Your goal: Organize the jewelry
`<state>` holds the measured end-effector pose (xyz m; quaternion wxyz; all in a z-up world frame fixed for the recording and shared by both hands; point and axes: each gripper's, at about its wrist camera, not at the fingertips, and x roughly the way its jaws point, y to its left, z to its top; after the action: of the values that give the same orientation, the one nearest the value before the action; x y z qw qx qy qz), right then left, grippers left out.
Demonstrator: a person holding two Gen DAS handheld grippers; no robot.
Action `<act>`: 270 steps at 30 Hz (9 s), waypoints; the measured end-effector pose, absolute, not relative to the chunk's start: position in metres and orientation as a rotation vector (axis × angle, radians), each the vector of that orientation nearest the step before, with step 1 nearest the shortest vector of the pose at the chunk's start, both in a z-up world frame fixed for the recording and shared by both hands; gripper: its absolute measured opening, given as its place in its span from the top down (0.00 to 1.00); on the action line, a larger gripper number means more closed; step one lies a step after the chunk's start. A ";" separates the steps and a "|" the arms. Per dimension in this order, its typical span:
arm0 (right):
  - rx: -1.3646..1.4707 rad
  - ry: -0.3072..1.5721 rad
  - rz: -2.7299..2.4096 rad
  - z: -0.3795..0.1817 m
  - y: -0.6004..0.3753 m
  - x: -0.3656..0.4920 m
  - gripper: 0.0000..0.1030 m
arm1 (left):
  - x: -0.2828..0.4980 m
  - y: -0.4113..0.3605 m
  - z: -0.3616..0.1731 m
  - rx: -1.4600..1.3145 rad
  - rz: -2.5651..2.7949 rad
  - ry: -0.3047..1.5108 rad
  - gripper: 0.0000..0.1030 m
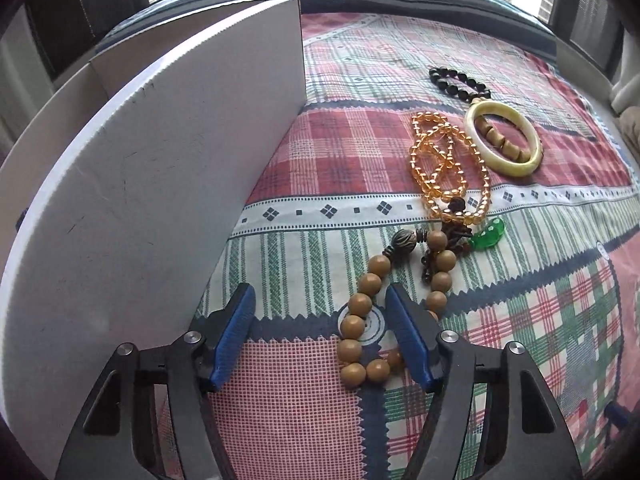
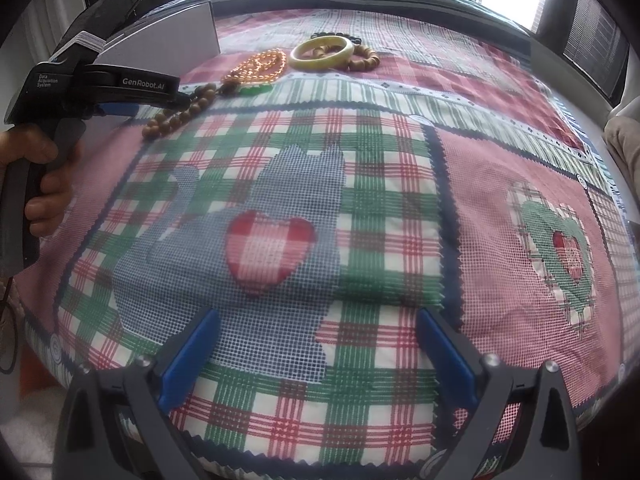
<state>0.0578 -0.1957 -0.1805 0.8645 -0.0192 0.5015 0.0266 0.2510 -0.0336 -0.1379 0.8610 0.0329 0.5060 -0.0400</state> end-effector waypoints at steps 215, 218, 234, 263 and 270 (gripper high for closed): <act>0.302 0.622 0.891 0.112 -0.127 0.145 0.92 | 0.090 0.168 0.083 -0.315 -0.159 0.795 0.89; 0.285 0.609 0.939 0.122 -0.089 0.159 0.92 | 0.098 0.199 0.079 -0.315 -0.075 0.798 0.89; 0.133 0.828 1.027 0.020 0.119 0.220 0.92 | 0.174 0.263 -0.022 -0.292 0.152 0.961 0.87; -0.217 0.692 0.431 -0.061 -0.079 0.085 0.22 | 0.098 0.035 -0.009 -0.069 -0.230 0.885 0.05; -0.098 0.801 0.217 -0.108 -0.165 0.078 0.22 | 0.119 -0.023 -0.067 -0.002 -0.290 0.998 0.05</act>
<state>0.0782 -0.1654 -0.1080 0.9140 -0.0475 0.3889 0.1055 0.1193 -0.0231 -0.0670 0.8679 -0.0010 0.4769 -0.1388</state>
